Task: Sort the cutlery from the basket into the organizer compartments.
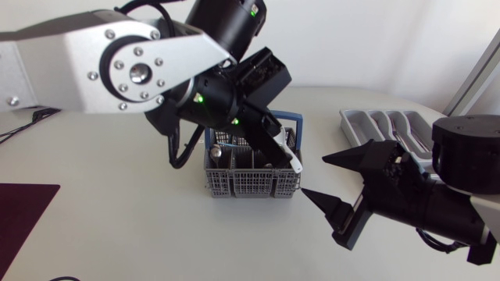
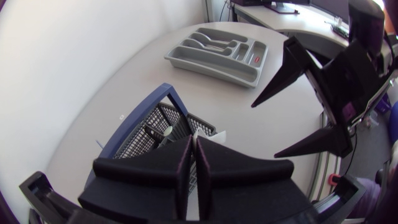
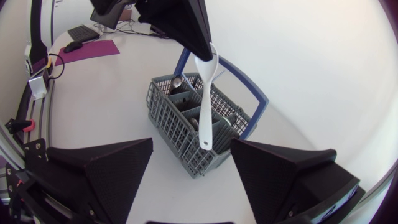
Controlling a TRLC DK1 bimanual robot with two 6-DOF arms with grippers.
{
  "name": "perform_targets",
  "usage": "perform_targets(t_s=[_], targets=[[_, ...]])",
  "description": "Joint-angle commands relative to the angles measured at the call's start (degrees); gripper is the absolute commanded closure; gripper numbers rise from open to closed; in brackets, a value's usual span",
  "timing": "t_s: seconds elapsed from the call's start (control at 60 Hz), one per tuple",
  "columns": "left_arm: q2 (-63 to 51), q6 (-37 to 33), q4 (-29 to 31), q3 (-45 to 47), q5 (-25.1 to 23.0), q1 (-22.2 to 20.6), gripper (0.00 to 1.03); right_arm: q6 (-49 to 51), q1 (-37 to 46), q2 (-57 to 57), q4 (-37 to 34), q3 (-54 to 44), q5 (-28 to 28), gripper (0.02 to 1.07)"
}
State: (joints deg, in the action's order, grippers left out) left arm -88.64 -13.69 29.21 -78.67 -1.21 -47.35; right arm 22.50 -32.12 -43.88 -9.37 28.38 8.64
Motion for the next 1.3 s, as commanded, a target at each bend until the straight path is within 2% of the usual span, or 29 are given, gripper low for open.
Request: perform_targets(t_s=[0.0, 0.067, 0.467, 0.8, 1.283], targets=[[-2.24, 6.4, 2.25, -3.94, -3.62, 1.91, 1.0, -0.88, -0.22, -1.65, 2.42, -1.4, -1.0, 0.22], [-3.12, 8.07, 3.4, -4.82, -5.2, 2.09, 1.0, -0.88, -0.4, -2.35, 4.09, -1.49, -1.96, 0.23], [-8.04, 14.31, 7.44, -8.43, -16.01, 3.58, 1.0, -0.35, -4.0, -9.03, 11.65, 0.1, -7.15, 0.57], [-8.57, 14.75, 8.32, -9.13, -17.77, 3.85, 1.0, -0.35, -4.27, -12.11, 13.67, 1.33, -8.2, 0.87], [-8.65, 14.57, 8.58, -8.78, -18.12, 3.5, 0.98, -0.35, -4.62, -12.99, 12.0, 1.59, -7.94, 0.93]])
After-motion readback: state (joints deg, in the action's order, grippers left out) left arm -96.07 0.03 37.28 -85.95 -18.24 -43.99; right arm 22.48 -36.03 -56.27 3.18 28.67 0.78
